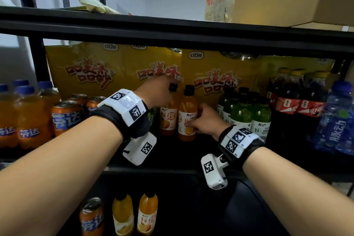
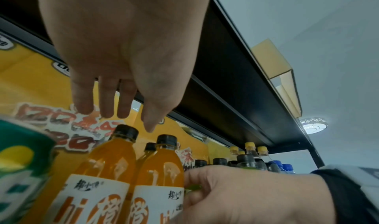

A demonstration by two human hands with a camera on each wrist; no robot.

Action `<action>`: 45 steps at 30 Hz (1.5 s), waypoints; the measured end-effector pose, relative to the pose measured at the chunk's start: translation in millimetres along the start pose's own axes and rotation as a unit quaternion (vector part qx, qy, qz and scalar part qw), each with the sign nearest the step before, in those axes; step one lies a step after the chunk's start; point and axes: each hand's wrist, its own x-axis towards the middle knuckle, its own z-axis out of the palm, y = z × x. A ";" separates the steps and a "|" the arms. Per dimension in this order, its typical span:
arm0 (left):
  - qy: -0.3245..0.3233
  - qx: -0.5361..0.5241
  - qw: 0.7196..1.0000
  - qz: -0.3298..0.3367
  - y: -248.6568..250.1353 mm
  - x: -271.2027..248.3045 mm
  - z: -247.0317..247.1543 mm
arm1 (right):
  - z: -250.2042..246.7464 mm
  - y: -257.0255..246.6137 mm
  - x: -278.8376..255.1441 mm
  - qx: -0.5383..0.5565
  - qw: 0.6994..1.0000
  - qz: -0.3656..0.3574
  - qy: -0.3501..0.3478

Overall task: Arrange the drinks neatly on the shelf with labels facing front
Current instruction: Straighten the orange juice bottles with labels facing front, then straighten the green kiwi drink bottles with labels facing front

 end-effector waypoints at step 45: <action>-0.106 0.002 0.993 0.059 36.7 -83.4 115.8 | -75.3 69.3 -147.0 -0.379 0.910 -0.037 0.163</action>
